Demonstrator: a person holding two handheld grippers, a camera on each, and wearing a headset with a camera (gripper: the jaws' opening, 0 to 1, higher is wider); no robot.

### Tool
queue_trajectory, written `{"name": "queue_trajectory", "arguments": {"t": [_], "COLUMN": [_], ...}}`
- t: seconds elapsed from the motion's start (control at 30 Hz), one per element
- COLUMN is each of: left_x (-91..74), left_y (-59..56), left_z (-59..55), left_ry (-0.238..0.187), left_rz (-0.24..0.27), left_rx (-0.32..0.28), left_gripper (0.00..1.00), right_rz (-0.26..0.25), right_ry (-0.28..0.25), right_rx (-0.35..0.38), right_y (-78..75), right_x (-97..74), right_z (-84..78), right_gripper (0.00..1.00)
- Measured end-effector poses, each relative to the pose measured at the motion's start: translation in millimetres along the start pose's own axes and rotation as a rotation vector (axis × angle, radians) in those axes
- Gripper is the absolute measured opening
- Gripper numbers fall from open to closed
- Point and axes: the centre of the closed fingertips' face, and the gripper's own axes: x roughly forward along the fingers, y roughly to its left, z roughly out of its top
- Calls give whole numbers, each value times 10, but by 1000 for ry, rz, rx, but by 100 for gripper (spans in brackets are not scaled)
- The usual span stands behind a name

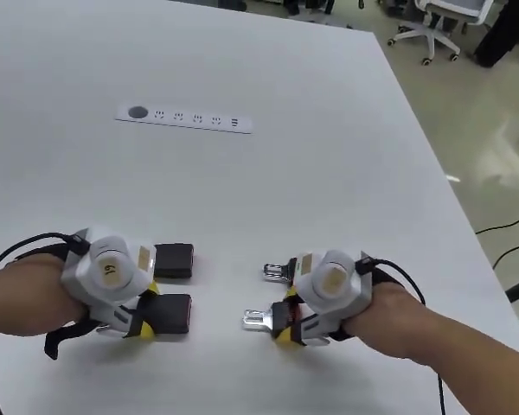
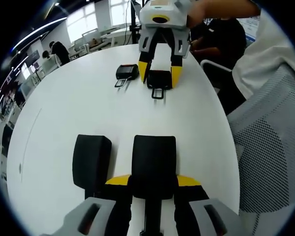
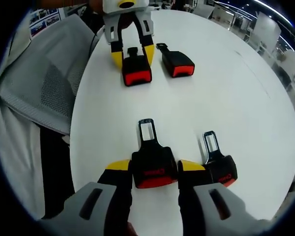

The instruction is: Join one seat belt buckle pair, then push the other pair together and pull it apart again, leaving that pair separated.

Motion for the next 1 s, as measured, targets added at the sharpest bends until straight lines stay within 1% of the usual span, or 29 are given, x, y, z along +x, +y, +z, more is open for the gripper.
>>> {"name": "queue_trajectory", "arguments": {"t": [0.03,0.13,0.23,0.27,0.33,0.4,0.47,0.6,0.63,0.73,1.0], "left_x": [2,11,8,8,7,5,2,9,9,-2,17], "left_y": [3,17,13,13,14,11,9,3,8,-2,22], "left_z": [-4,-20,-14,-14,-13,-8,-3,2,-2,9,-18], "left_ry": [0,1,3,4,6,6,5,18,20,19,20], "left_rz": [0,-1,-1,-1,-1,-1,-1,1,3,3,-5], "left_rx": [2,3,4,2,0,-1,-6,7,5,2,9], "left_gripper": [33,33,33,33,33,33,33,33,33,33,33], "right_rz": [-7,-9,-8,-10,-11,-12,-18,-33,-44,-54,-45], "right_ry": [-4,-18,-25,-24,-21,-25,-30,-27,-26,-32,-48], "right_rx": [-6,3,2,0,-15,-15,-13,-5,0,6,-25], "right_y": [12,-1,18,28,94,121,116,107,105,116,162], "right_x": [21,90,164,190,224,254,276,291,294,295,308], "right_z": [58,181,297,342,418,484,540,601,613,632,697], "right_gripper": [34,34,34,34,34,34,34,34,34,34,34]}}
